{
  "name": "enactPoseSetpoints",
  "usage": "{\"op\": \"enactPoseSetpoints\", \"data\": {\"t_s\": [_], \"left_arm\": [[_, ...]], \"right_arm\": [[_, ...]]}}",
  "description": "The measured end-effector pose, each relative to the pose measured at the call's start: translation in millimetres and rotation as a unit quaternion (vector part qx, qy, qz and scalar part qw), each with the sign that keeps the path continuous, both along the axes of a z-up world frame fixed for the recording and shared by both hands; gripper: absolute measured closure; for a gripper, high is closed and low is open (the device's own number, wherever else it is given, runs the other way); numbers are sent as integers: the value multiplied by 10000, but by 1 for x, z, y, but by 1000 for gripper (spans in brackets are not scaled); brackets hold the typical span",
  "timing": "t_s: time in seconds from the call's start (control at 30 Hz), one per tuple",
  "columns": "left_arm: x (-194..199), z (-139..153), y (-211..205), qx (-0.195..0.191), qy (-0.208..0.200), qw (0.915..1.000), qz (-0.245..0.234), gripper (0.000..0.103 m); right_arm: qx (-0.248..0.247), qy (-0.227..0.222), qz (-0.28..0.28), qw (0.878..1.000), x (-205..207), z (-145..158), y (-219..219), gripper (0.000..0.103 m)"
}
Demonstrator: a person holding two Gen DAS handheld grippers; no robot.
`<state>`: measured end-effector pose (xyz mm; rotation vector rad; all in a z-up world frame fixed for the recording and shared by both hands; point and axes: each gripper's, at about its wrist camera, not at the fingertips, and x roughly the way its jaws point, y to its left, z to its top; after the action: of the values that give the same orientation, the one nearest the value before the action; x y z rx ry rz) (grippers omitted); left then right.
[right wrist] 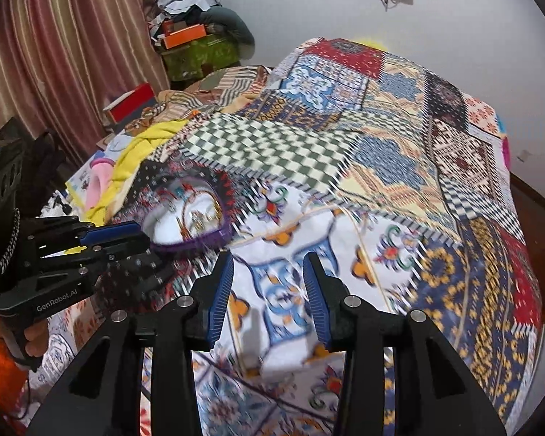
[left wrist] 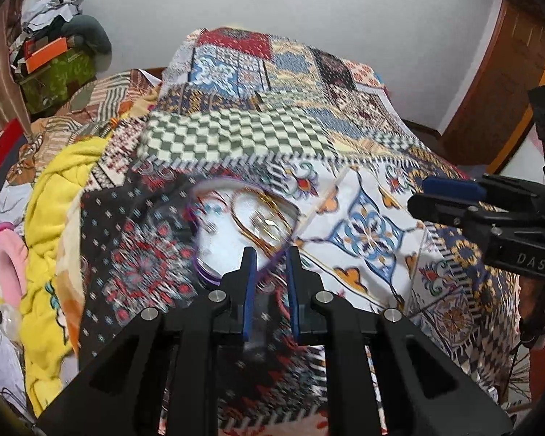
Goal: Organize jewelry
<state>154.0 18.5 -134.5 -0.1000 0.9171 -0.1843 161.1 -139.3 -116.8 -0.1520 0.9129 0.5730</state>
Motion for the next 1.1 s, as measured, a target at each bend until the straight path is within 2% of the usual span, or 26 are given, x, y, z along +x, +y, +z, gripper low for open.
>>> {"op": "enactPoseSetpoints", "data": {"t_s": [0.27, 0.3, 0.37, 0.4, 0.6, 0.73, 0.77, 0.83, 0.87, 1.1], "left_arm": [[-12, -14, -22, -14, 278, 9995, -138, 89], [-13, -17, -23, -14, 318, 9994, -146, 87], [-16, -22, -25, -28, 396, 9991, -166, 76], [-17, -23, -25, -34, 420, 9990, -169, 76], [-22, -37, -27, -94, 617, 9979, -188, 75], [-21, -43, -28, -134, 694, 9974, -167, 75], [-19, -44, -28, -145, 704, 9973, -159, 75], [-17, -45, -28, -166, 704, 9973, -145, 75], [-15, -45, -28, -170, 706, 9973, -141, 75], [4, -50, -32, -147, 749, 9971, -50, 75]], "right_arm": [[-68, 272, -26, 9996, -21, -21, -17, 66], [-80, 322, -1, 9995, -25, -25, -17, 66], [-112, 430, 52, 9990, -32, -34, -16, 66], [-139, 503, 94, 9986, -35, -40, -14, 66], [-422, 664, 233, 9966, -47, -68, -2, 66], [-349, 720, 272, 9964, -48, -78, 2, 66], [-350, 651, 296, 9968, -50, -78, 3, 69], [-342, 599, 357, 9970, -52, -78, 4, 83], [-311, 630, 364, 9969, -50, -77, 4, 85], [-197, 514, 248, 9982, -40, -70, -2, 85]]}}
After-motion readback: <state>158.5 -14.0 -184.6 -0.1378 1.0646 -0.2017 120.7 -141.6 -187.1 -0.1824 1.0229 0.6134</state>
